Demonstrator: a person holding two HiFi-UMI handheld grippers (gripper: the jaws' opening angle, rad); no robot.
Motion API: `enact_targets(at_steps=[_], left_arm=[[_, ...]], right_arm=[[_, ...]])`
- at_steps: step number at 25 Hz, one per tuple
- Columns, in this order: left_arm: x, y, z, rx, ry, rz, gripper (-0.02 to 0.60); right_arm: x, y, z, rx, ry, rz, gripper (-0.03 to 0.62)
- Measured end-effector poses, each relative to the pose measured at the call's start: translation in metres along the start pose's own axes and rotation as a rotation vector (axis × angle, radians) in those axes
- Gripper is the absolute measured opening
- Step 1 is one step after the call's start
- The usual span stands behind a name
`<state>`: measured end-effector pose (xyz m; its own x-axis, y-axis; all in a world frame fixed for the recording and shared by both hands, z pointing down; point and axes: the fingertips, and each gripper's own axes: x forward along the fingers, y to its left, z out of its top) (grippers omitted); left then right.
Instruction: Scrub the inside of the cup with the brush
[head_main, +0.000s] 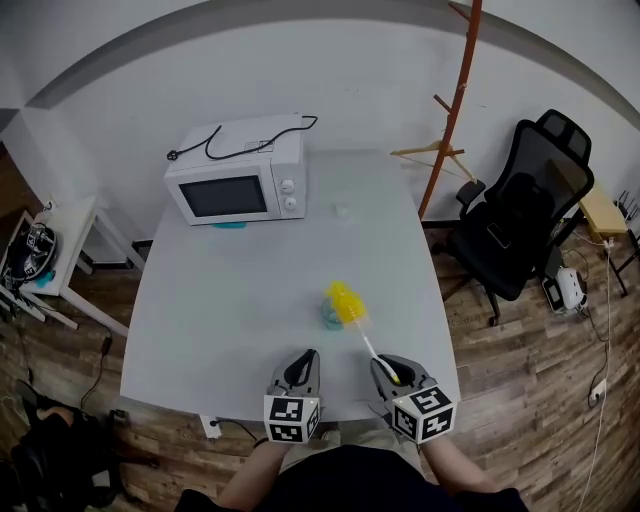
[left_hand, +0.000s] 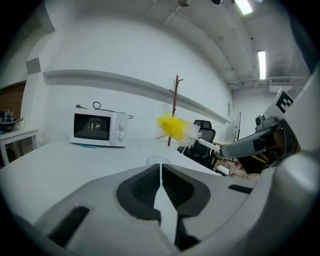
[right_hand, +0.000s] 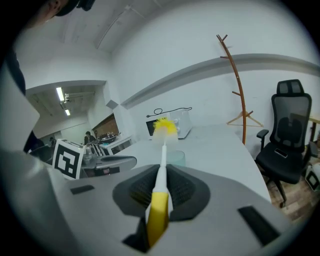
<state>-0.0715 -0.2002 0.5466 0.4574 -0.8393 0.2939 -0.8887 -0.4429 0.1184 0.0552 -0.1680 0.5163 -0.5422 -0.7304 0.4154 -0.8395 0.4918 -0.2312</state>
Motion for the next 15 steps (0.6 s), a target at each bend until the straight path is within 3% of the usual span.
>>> enact_targets(at_steps=[15], left_arm=[[-0.037,-0.002,-0.001,0.065,0.003,0.002,0.017]], right_arm=[[-0.016,0.025,-0.011,-0.018,-0.047,-0.046,0.051]])
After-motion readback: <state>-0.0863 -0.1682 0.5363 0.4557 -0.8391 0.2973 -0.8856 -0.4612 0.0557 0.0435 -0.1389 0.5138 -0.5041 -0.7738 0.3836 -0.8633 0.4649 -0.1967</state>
